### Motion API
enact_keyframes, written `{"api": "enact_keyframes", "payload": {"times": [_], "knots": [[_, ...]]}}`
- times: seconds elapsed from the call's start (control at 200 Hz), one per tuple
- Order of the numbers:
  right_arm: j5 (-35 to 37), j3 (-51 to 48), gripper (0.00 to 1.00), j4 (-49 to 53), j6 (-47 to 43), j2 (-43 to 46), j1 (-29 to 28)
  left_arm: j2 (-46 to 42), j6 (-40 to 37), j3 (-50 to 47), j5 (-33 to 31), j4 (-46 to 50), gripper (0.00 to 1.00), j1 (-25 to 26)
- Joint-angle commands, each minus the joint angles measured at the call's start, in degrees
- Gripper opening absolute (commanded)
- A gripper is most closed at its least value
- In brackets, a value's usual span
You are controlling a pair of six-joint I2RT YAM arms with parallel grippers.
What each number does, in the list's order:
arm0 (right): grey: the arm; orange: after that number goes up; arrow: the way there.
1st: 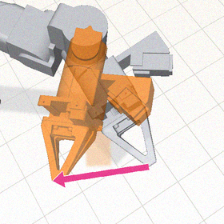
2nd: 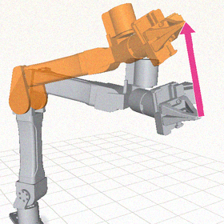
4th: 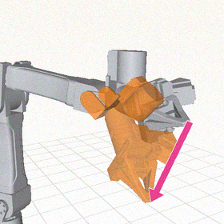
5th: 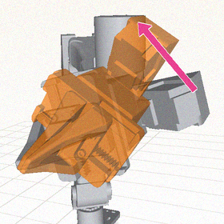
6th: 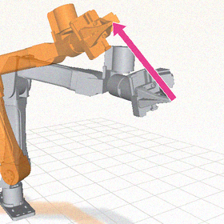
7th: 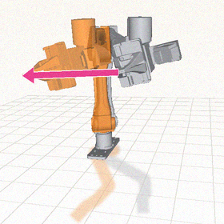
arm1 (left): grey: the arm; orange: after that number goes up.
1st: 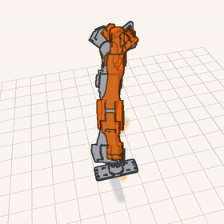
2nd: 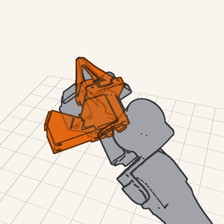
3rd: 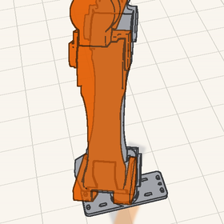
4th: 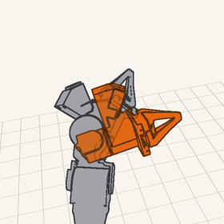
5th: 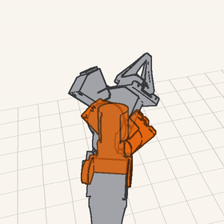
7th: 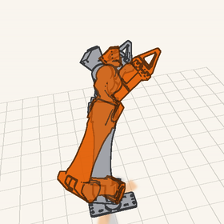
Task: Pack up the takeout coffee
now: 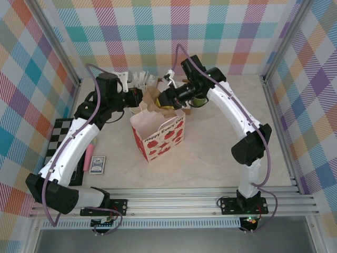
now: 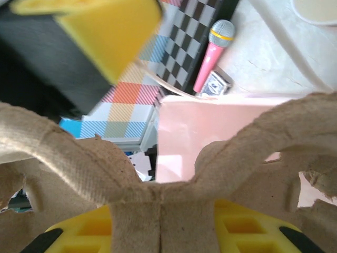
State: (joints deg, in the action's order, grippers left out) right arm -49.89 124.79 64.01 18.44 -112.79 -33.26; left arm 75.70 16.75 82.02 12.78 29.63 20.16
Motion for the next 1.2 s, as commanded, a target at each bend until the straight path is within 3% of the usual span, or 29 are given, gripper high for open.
{"api": "enact_keyframes", "payload": {"times": [0.0, 0.41, 0.625, 0.96, 1.195], "knots": [[4.6, 0.1, 0.17, 2.7, -0.3, 1.2, -1.5, -0.3, 2.2, 0.7, -1.5, -2.8, 0.0, -0.2], [24.1, 0.8, 0.18, 9.0, -0.9, 0.3, -5.6, -1.7, 4.9, 0.2, -6.1, -0.8, 0.0, -0.2], [37.2, 4.6, 0.16, 12.2, 0.5, -2.5, -9.3, 0.4, 10.5, 3.0, -3.1, 2.3, 0.0, -0.8], [46.6, 5.2, 0.16, 13.3, 3.2, -5.9, -13.1, 1.6, 15.3, 5.1, 0.7, 2.8, 0.0, -0.9], [53.8, 3.2, 0.14, 12.7, 0.9, -5.4, -14.2, 3.5, 17.5, 6.3, -0.1, 3.6, 0.0, -1.3]]}}
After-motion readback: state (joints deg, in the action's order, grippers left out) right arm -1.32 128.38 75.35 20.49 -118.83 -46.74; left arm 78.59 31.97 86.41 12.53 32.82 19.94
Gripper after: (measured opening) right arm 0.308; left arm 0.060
